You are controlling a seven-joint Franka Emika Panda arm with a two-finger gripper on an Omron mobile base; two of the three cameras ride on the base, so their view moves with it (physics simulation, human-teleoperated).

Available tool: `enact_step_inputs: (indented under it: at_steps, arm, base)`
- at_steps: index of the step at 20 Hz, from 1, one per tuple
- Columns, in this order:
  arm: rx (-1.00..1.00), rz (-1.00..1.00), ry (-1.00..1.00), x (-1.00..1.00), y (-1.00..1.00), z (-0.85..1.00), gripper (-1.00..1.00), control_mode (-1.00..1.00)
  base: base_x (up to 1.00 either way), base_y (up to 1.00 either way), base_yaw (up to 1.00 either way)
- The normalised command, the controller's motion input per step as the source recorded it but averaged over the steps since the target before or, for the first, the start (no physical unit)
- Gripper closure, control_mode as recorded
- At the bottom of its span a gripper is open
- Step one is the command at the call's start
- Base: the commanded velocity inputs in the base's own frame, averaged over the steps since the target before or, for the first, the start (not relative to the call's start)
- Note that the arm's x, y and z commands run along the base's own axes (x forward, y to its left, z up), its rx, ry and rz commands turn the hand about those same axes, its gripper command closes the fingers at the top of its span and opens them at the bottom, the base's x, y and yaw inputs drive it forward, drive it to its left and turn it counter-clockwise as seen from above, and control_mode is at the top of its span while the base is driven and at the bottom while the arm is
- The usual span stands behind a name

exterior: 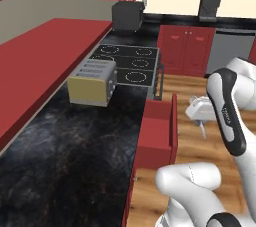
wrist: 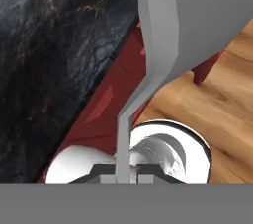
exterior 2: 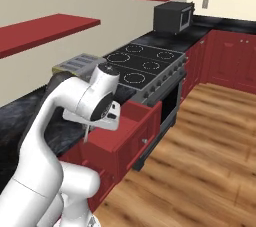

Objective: Pick up the metallic utensils from the counter and place them in the open drawer. Make sure not to pick up any wooden utensils.

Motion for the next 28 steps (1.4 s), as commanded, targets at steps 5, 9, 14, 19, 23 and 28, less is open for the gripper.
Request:
enact_step_inputs:
  at_steps: [5,9,14,19,23,28]
  arm:
    - [0.0,-0.33,0.07,0.82,0.12,-0.3,1.0,-1.0]
    - [0.06,-0.3,0.13,0.78,0.0,-0.44,1.0,-1.0]
    - [0.09,-0.23,0.1,0.61,-0.03,-0.47,1.0,-1.0]
    - [0.05,-0.08,0.02,0.54,-0.01,-0.38,1.0,-1.0]
    - [0.0,0.0,0.0,0.49,-0.04,-0.37,1.0,-1.0]
    - [0.0,0.0,0.07,0.52,-0.11,-0.47,1.0,-1.0]
  base:
    - [0.0,0.0,0.0]
    - [0.0,0.0,0.0]
    - [0.0,0.0,0.0]
    - [0.0,0.0,0.0]
    - [0.0,0.0,0.0]
    - [0.0,0.0,0.0]
